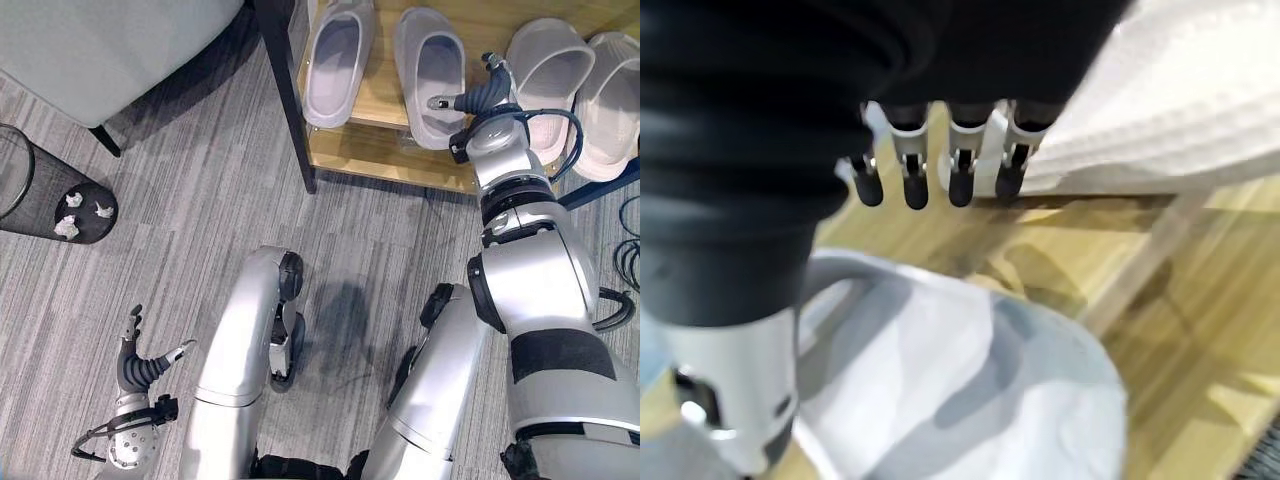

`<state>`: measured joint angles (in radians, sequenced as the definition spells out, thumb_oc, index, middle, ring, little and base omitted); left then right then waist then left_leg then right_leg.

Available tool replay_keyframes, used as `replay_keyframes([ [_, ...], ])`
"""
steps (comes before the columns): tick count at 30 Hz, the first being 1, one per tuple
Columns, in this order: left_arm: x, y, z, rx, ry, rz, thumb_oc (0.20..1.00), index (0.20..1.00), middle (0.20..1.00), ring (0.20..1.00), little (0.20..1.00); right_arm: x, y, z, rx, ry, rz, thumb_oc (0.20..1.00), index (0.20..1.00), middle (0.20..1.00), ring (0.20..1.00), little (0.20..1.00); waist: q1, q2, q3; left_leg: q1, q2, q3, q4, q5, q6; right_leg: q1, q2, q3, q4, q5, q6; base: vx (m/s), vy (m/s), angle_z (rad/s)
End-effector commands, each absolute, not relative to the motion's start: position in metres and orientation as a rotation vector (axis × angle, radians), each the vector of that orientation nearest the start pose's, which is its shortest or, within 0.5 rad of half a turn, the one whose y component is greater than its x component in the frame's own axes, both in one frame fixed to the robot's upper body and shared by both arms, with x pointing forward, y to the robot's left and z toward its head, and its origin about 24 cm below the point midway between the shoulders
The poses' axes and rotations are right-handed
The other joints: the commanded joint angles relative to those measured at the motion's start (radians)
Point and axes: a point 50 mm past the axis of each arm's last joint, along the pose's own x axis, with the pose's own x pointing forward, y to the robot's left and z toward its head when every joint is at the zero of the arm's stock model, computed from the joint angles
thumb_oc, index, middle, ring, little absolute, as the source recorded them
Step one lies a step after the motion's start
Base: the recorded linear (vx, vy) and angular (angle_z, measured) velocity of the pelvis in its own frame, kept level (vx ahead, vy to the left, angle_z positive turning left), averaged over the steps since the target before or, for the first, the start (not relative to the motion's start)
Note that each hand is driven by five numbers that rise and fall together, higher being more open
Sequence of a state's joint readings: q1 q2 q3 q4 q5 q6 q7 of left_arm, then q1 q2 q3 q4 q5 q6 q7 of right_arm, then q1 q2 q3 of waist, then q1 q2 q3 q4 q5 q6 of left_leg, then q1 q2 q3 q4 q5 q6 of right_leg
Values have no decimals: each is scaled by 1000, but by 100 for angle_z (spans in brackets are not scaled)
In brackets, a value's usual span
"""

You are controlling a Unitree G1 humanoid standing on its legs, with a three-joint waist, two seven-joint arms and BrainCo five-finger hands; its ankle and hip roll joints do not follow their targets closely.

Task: Arrange the slippers neatly on the shoe rack.

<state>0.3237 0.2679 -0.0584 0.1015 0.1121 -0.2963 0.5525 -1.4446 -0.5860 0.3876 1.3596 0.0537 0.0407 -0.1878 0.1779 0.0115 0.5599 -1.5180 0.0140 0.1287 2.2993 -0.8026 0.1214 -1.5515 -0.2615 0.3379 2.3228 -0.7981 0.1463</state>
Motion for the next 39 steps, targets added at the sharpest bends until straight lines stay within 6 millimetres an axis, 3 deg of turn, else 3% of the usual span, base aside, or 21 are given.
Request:
replay_keyframes([
  [1, 169, 217, 16, 429, -111, 410, 1000, 1000, 1000, 1000, 1000, 419, -239, 299, -633, -174, -389, 1000, 1000, 1000, 1000, 1000, 28, 32, -40, -52, 30, -105, 51, -70, 60, -9, 49, 179, -124, 372, -51, 0, 0, 0],
  [12, 176, 219, 17, 461, -121, 390, 1000, 1000, 1000, 1000, 1000, 423, -240, 274, -386, -32, -289, 1000, 1000, 1000, 1000, 1000, 33, 44, -40, -52, 31, -94, 56, -70, 72, -6, 53, 187, -121, 384, -55, 0, 0, 0],
  [16, 177, 219, 18, 467, -122, 379, 1000, 1000, 1000, 1000, 1000, 426, -229, 270, -310, -23, -212, 1000, 1000, 1000, 1000, 1000, 38, 51, -40, -52, 31, -94, 61, -70, 73, -4, 49, 186, -115, 381, -56, 0, 0, 0],
  [31, 183, 210, 10, 479, -120, 350, 1000, 1000, 1000, 1000, 1000, 431, -195, 281, -317, -73, -83, 1000, 1000, 1000, 1000, 1000, 57, 74, -40, -52, 25, -101, 64, -70, 71, 8, 46, 188, -108, 384, -54, 2, 2, 0],
  [39, 182, 204, 5, 481, -114, 344, 1000, 1000, 1000, 1000, 1000, 432, -177, 283, -425, -88, -36, 1000, 1000, 1000, 1000, 1000, 52, 72, -40, -52, 25, -104, 67, -70, 70, 9, 52, 187, -112, 388, -57, 0, 1, 0],
])
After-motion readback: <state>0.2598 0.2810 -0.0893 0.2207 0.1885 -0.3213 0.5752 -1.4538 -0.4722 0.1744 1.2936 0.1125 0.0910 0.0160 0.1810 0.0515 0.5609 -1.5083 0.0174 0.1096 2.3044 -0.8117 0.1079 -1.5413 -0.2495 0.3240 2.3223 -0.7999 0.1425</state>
